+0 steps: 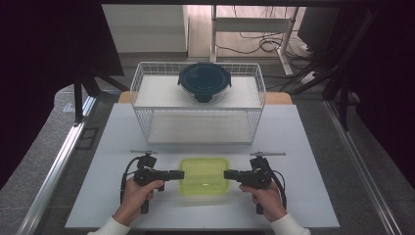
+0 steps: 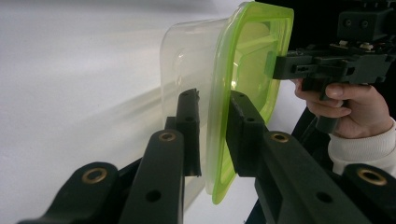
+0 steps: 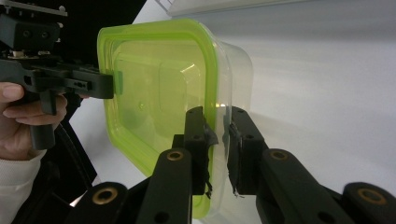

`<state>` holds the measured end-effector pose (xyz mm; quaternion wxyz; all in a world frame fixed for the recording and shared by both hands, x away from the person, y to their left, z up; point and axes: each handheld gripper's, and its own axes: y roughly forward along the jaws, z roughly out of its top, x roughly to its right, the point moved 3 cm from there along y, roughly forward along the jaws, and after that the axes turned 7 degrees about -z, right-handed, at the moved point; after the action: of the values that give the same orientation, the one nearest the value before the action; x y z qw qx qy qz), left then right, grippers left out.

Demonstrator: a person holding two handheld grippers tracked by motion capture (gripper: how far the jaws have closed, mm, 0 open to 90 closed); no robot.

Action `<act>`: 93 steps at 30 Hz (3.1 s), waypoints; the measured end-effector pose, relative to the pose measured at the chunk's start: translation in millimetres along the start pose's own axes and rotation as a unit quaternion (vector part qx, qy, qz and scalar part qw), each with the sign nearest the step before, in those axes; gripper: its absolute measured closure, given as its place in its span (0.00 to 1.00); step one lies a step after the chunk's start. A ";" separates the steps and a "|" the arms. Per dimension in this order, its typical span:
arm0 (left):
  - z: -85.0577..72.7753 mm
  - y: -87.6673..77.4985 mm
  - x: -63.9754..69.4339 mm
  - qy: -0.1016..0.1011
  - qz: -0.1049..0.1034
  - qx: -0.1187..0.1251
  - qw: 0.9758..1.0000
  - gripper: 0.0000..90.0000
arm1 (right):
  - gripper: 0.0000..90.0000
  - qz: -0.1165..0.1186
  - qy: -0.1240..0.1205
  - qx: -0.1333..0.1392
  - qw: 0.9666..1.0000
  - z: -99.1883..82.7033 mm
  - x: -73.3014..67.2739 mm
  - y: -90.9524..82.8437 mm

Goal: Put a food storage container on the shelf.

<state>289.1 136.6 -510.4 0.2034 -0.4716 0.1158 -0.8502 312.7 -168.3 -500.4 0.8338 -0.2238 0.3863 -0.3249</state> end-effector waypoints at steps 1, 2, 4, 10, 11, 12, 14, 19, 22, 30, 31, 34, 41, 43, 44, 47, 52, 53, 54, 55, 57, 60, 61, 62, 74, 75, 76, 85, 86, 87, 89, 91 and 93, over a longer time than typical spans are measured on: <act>0.8 -1.3 2.2 0.005 0.000 0.001 1.000 0.85 | 0.88 -0.001 -0.005 0.003 1.000 0.9 -1.5 -1.4; 0.8 -1.3 2.2 0.005 0.000 0.001 1.000 0.85 | 0.88 -0.001 -0.005 0.003 1.000 0.9 -1.5 -1.4; 2.1 -3.0 5.9 0.013 0.001 0.003 1.000 0.85 | 0.88 0.000 -0.011 0.008 1.000 2.9 -3.3 -4.3; 4.0 -4.9 10.1 0.016 0.002 0.006 1.000 0.86 | 0.88 -0.005 -0.028 0.020 0.999 5.0 -8.7 -9.3; 5.5 -5.0 12.1 0.023 0.003 0.006 1.000 0.86 | 0.88 -0.007 -0.033 0.024 0.999 6.1 -10.8 -12.1; 5.5 -5.0 12.1 0.023 0.003 0.006 1.000 0.86 | 0.88 -0.007 -0.033 0.024 0.999 6.1 -10.8 -12.1; 7.1 -5.1 14.2 0.028 0.006 0.005 1.000 0.86 | 0.88 -0.010 -0.040 0.027 0.999 7.8 -12.2 -14.5; 11.1 -6.5 13.0 0.032 0.013 0.006 0.999 0.86 | 0.88 -0.015 -0.055 0.033 0.998 14.1 -15.4 -14.5; 12.0 -7.6 13.0 0.032 0.012 0.006 0.999 0.86 | 0.88 -0.014 -0.057 0.033 0.998 15.8 -16.1 -14.4; 17.2 -16.3 17.5 0.039 0.007 0.015 0.999 0.86 | 0.88 -0.008 -0.061 0.039 0.997 22.5 -20.9 -15.2; 17.8 -17.4 18.0 0.041 0.006 0.016 0.999 0.86 | 0.88 -0.006 -0.062 0.041 0.997 23.3 -21.9 -15.6; 20.7 -19.8 20.5 0.046 0.006 0.018 0.999 0.86 | 0.88 -0.008 -0.067 0.044 0.997 26.0 -24.5 -17.4; 35.4 -31.0 33.4 0.066 0.013 0.027 0.997 0.86 | 0.88 -0.010 -0.084 0.061 0.995 38.9 -33.8 -23.2; 37.1 -32.1 35.5 0.068 0.014 0.027 0.997 0.86 | 0.88 -0.007 -0.086 0.065 0.994 42.1 -35.3 -24.6; 38.7 -33.1 37.2 0.071 0.016 0.027 0.997 0.86 | 0.88 -0.007 -0.086 0.065 0.994 42.1 -35.3 -24.6; 44.7 -37.2 43.0 0.080 0.018 0.030 0.996 0.86 | 0.88 -0.007 -0.090 0.072 0.993 48.8 -39.8 -29.0; 52.1 -43.1 49.6 0.085 0.015 0.037 0.996 0.86 | 0.88 -0.006 -0.094 0.078 0.992 57.2 -46.4 -35.2; 54.3 -44.7 51.9 0.086 0.014 0.040 0.995 0.86 | 0.88 -0.008 -0.100 0.082 0.992 63.3 -51.7 -39.8; 56.6 -46.7 54.4 0.088 0.012 0.042 0.995 0.86 | 0.88 -0.008 -0.100 0.082 0.992 63.3 -51.7 -39.8; 61.6 -51.1 60.3 0.094 0.012 0.049 0.994 0.86 | 0.88 -0.010 -0.110 0.088 0.990 70.2 -57.2 -45.0; 66.3 -55.3 66.3 0.102 0.013 0.054 0.993 0.86 | 0.88 -0.009 -0.117 0.093 0.989 76.5 -61.8 -49.5; 70.8 -58.8 71.4 0.108 0.014 0.058 0.992 0.86 | 0.88 -0.006 -0.119 0.097 0.988 82.5 -65.1 -52.8; 75.0 -61.9 75.4 0.112 0.015 0.061 0.992 0.86 | 0.88 -0.005 -0.122 0.099 0.988 87.6 -67.5 -55.3; 75.0 -61.9 75.4 0.112 0.015 0.061 0.992 0.86 | 0.88 -0.005 -0.122 0.099 0.988 87.6 -67.5 -55.3; 103.0 -78.7 105.1 0.149 0.020 0.077 0.986 0.86 | 0.88 0.003 -0.139 0.128 0.982 116.4 -83.9 -76.0; 105.1 -79.8 107.7 0.152 0.020 0.079 0.985 0.86 | 0.88 0.004 -0.141 0.132 0.981 120.9 -86.6 -80.8; 107.5 -80.9 110.3 0.155 0.021 0.079 0.984 0.86 | 0.88 0.004 -0.141 0.132 0.981 120.9 -86.6 -80.8; 131.9 -91.8 133.1 0.180 0.025 0.085 0.980 0.86 | 0.88 0.003 -0.152 0.157 0.976 141.8 -101.4 -101.8; 131.9 -91.8 133.1 0.180 0.025 0.085 0.980 0.86 | 0.88 0.003 -0.152 0.157 0.976 141.8 -101.4 -101.8; 135.0 -93.1 135.4 0.183 0.023 0.087 0.979 0.86 | 0.88 0.005 -0.154 0.161 0.975 145.6 -102.6 -104.0; 138.6 -94.3 137.0 0.187 0.024 0.088 0.978 0.86 | 0.88 0.007 -0.155 0.163 0.974 149.0 -104.1 -105.7; 140.7 -94.9 137.7 0.188 0.025 0.089 0.978 0.86 | 0.88 0.006 -0.158 0.165 0.974 150.7 -104.6 -106.5; 148.1 -95.4 139.5 0.194 0.031 0.091 0.976 0.86 | 0.88 0.003 -0.161 0.168 0.973 157.7 -105.2 -107.6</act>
<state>326.3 157.3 -289.8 0.2450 -0.2730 0.0902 -0.9259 345.9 -148.0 -285.9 0.9116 -0.1288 0.1873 -0.3426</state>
